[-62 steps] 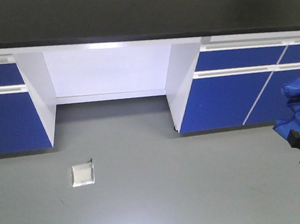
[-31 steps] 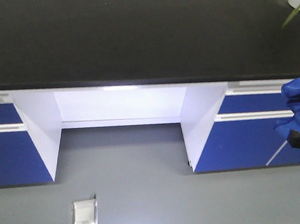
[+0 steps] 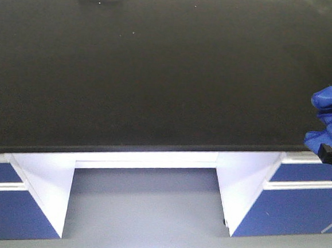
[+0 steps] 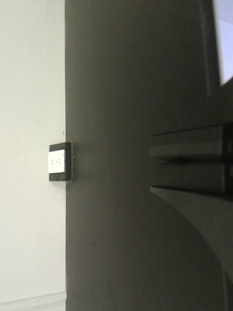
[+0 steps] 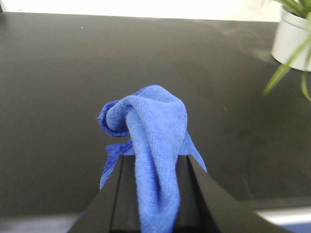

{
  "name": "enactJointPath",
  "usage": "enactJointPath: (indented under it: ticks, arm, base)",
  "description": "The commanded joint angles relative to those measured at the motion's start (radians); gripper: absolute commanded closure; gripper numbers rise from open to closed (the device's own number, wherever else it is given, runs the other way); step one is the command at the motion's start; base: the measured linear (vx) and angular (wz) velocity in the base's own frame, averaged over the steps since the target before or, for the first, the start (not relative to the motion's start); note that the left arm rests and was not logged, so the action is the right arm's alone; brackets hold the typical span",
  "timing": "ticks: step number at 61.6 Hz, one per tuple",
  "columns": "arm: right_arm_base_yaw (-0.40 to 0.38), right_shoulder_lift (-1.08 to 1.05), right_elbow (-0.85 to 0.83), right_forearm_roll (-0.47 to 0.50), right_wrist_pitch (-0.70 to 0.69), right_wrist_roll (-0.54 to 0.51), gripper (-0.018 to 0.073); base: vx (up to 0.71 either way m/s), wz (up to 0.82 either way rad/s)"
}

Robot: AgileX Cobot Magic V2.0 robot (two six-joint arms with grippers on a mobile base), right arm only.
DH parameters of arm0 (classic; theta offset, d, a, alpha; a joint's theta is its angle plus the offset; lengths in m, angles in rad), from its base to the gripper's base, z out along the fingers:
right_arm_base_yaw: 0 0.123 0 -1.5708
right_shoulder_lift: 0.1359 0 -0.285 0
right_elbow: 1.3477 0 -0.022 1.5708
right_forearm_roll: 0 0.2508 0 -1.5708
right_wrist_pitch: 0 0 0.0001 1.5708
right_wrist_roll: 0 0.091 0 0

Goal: Wipe right workspace with blue cloth

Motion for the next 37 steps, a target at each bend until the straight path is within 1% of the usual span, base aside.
enactJointPath:
  ticks: [1,19,37]
  arm:
    - [-0.001,-0.008,-0.031,-0.001,-0.081,-0.006,0.0564]
    - [-0.001,-0.008,-0.031,-0.001,-0.080,-0.006,0.0564]
    - [-0.001,-0.008,-0.031,-0.001,-0.080,-0.006,0.0564]
  base:
    - [0.31,0.13]
    - [0.27,0.15]
    - [0.20,0.15]
